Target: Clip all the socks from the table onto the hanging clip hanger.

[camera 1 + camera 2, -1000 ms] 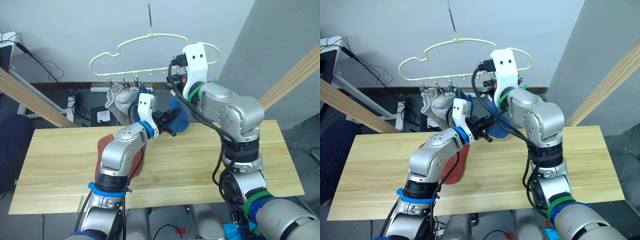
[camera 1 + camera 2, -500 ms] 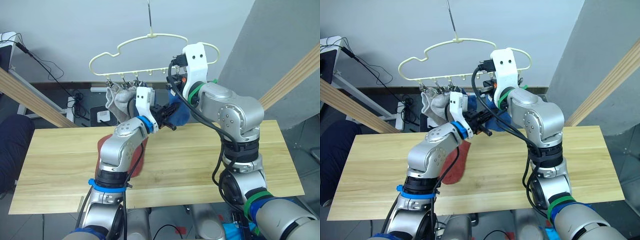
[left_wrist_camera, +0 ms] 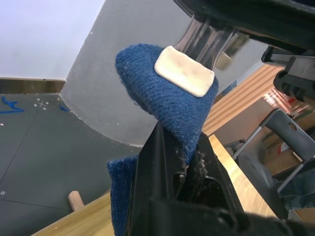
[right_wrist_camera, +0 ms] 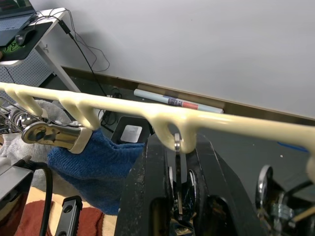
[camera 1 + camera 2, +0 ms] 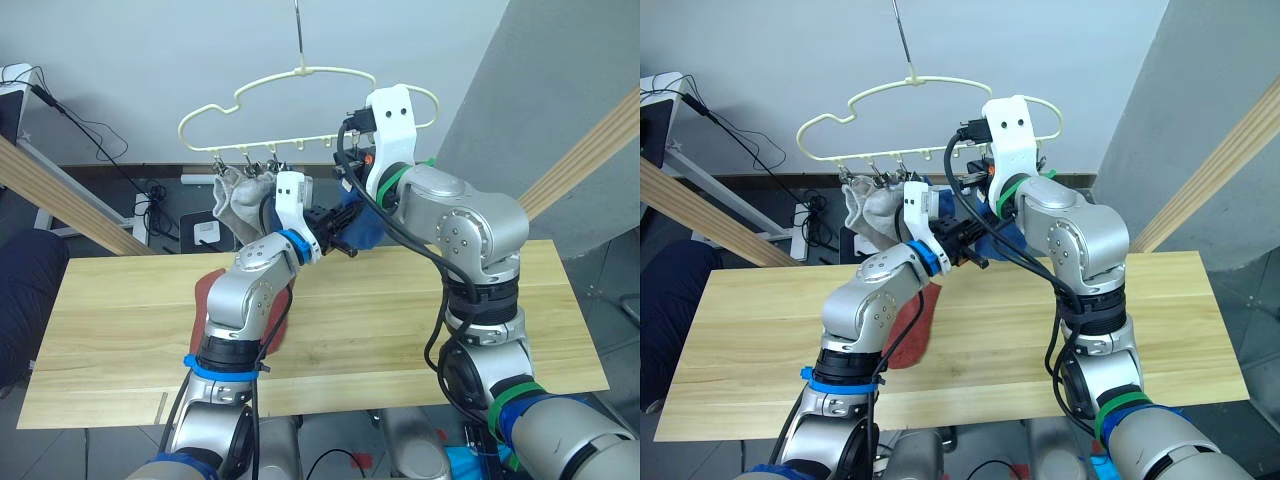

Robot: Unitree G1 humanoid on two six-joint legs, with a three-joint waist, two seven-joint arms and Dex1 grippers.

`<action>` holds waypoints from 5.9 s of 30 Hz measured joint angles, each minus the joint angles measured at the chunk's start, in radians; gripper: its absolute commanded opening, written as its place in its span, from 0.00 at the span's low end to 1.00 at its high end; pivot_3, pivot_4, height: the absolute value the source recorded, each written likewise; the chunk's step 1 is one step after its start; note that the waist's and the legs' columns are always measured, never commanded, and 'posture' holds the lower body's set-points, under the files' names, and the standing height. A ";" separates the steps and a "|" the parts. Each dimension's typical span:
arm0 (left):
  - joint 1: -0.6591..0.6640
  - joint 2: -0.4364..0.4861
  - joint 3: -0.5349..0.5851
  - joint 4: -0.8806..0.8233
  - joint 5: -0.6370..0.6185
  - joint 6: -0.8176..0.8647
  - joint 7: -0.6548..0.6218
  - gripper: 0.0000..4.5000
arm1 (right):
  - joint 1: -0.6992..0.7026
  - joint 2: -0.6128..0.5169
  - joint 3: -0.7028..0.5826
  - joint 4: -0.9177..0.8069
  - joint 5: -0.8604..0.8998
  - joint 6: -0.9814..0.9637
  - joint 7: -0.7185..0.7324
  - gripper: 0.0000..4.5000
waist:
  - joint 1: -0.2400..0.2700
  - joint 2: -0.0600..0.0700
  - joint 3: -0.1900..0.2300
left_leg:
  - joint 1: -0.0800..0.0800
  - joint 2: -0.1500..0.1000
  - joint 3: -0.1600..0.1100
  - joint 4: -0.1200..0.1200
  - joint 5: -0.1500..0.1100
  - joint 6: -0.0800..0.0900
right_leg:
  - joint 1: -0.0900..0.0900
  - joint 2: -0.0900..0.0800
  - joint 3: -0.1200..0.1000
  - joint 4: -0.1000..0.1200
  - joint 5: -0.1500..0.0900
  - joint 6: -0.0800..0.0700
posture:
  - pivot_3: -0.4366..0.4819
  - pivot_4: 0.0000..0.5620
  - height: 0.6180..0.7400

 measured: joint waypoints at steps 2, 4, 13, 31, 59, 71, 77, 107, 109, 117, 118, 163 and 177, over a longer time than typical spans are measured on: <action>0.000 0.000 0.000 0.001 0.000 -0.001 0.000 0.00 | 0.000 0.000 0.000 0.000 0.000 0.000 0.000 0.19 | 0.000 0.000 0.000 | 0.000 0.000 0.000 0.000 0.000 0.000 | 0.000 0.000 0.000 0.000 0.000 0.000 | 0.25 0.68 1.00; 0.000 0.001 0.000 0.002 0.000 -0.003 0.000 0.00 | 0.000 0.000 0.000 0.000 0.000 0.000 0.001 0.33 | 0.000 0.000 0.000 | 0.000 0.000 0.000 0.000 0.000 0.000 | 0.000 0.000 0.000 0.000 0.000 0.000 | 0.25 0.68 1.00; 0.000 0.005 0.000 0.002 0.000 -0.014 -0.001 0.00 | 0.000 0.001 0.000 0.000 0.000 0.000 0.000 0.68 | 0.000 0.000 0.000 | 0.000 0.000 0.000 0.000 0.000 0.000 | 0.000 0.000 0.000 0.000 0.000 0.000 | 0.25 0.68 1.00; 0.079 0.102 -0.022 -0.086 -0.006 0.022 -0.028 0.65 | 0.003 0.013 -0.050 -0.100 0.031 0.136 -0.002 0.69 | -0.006 0.000 0.000 | 0.000 0.001 0.000 0.000 0.000 0.000 | 0.000 0.000 0.000 0.000 0.000 0.000 | 0.24 0.67 1.00; 0.232 0.588 0.337 -0.412 -0.474 0.185 -0.241 0.65 | 0.209 -0.072 -0.069 -0.537 0.016 0.429 -0.046 0.69 | -0.027 0.000 0.000 | 0.000 0.001 0.000 -0.001 0.000 0.000 | -0.001 0.001 0.000 -0.001 -0.003 0.004 | 0.24 0.60 1.00; 0.183 0.717 0.351 -0.390 -0.590 0.202 -0.340 0.65 | 0.234 -0.055 0.017 -0.537 -0.020 0.352 -0.054 0.69 | -0.024 0.000 0.000 | 0.000 0.001 0.000 -0.001 0.000 0.000 | -0.001 0.000 0.000 -0.002 -0.001 0.001 | 0.26 0.61 1.00; 0.162 0.711 0.347 -0.381 -0.596 0.201 -0.330 0.65 | 0.234 -0.032 0.029 -0.537 -0.037 0.347 -0.064 0.69 | -0.022 0.000 0.000 | 0.000 0.001 0.000 -0.001 0.000 0.000 | -0.001 0.000 0.000 -0.002 -0.001 0.001 | 0.26 0.61 1.00; 0.181 0.703 0.319 -0.382 -0.588 0.164 -0.308 0.66 | 0.212 -0.018 0.028 -0.482 -0.081 0.300 -0.064 0.42 | -0.023 0.000 0.000 | 0.000 0.001 0.000 0.000 0.000 0.000 | -0.001 0.000 0.000 0.000 0.000 0.001 | 0.26 0.60 1.00; 0.181 0.703 0.319 -0.382 -0.588 0.162 -0.307 0.66 | 0.193 -0.023 0.028 -0.459 -0.085 0.281 -0.064 0.42 | -0.023 0.000 0.000 | 0.000 0.001 0.000 0.001 0.000 0.000 | -0.001 0.000 0.000 0.000 0.000 0.001 | 0.26 0.60 1.00; 0.182 0.703 0.318 -0.383 -0.588 0.161 -0.288 0.66 | 0.154 -0.038 0.029 -0.386 -0.089 0.200 -0.060 0.42 | -0.022 0.000 0.000 | 0.000 0.001 0.000 0.001 0.000 0.000 | -0.001 0.000 0.000 0.000 0.000 0.001 | 0.27 0.60 1.00; 0.182 0.703 0.317 -0.384 -0.588 0.161 -0.286 0.66 | 0.149 -0.043 0.033 -0.372 -0.089 0.186 -0.057 0.42 | -0.022 0.000 0.000 | 0.000 0.001 0.000 0.001 0.000 0.000 | -0.001 0.000 0.000 0.000 0.000 0.000 | 0.27 0.60 1.00; 0.209 0.700 0.310 -0.443 -0.591 0.161 -0.196 0.66 | 0.081 -0.084 0.057 -0.139 -0.090 -0.040 -0.014 0.42 | -0.019 0.000 -0.001 | 0.000 0.001 -0.001 0.003 0.000 0.000 | 0.000 0.000 0.000 0.002 0.000 0.000 | 0.33 0.58 1.00; 0.216 0.700 0.310 -0.448 -0.591 0.161 -0.192 0.66 | 0.081 -0.081 0.073 -0.133 -0.100 -0.058 -0.006 0.06 | -0.016 -0.001 -0.001 | 0.000 0.001 -0.001 0.004 0.000 0.000 | 0.000 0.000 -0.001 0.003 0.000 0.000 | 0.33 0.57 1.00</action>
